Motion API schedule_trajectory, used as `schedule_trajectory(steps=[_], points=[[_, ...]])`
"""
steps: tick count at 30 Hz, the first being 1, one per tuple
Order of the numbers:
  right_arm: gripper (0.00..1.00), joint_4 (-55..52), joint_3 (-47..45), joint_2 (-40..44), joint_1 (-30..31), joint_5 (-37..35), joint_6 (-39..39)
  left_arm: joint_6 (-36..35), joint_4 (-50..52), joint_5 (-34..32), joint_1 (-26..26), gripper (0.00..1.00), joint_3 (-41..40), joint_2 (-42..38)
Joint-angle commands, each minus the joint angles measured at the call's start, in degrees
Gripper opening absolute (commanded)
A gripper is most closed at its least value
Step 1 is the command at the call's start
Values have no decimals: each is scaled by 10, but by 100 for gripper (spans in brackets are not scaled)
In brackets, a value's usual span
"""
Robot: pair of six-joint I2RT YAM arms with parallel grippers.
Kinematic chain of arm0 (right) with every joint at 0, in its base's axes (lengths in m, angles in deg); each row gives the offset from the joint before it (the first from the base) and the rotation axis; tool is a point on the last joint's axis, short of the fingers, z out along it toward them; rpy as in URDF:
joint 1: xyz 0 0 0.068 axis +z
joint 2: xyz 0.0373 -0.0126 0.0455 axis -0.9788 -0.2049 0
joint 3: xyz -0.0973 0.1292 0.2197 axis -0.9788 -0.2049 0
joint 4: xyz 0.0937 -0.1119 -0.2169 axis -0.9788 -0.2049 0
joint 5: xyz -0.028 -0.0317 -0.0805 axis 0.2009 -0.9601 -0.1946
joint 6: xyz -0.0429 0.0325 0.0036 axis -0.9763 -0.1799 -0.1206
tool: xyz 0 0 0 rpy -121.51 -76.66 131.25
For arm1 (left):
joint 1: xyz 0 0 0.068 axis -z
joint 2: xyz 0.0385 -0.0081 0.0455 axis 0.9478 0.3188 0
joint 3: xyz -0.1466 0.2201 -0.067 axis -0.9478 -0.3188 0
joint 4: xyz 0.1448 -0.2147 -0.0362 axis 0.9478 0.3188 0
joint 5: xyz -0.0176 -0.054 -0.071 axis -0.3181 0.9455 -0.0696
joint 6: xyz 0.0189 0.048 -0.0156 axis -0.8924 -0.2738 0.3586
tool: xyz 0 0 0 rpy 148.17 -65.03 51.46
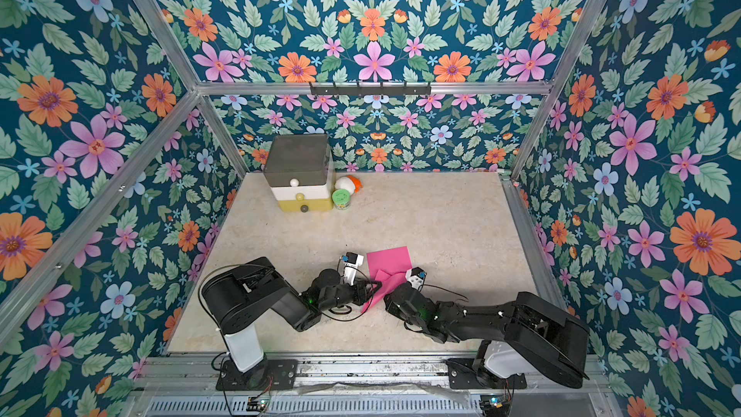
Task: Fold the square paper diagonally
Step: Fold the paper at the center of the board.
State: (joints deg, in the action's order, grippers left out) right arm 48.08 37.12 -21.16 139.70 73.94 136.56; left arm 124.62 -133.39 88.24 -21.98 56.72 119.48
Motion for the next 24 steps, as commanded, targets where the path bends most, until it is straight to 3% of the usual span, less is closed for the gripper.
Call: schedule_trajectory(steps=[1,12,24], points=[[23,-16,4,-5,-2,1,-2,5,-17,16,-6,24,-3,5],[23,-45,16,-33,-2,4,9,45,-127,72,-27,36,-12,51],[22,-61,21,-29,-11,0,13,46,-156,71,-32,36,-28,47]])
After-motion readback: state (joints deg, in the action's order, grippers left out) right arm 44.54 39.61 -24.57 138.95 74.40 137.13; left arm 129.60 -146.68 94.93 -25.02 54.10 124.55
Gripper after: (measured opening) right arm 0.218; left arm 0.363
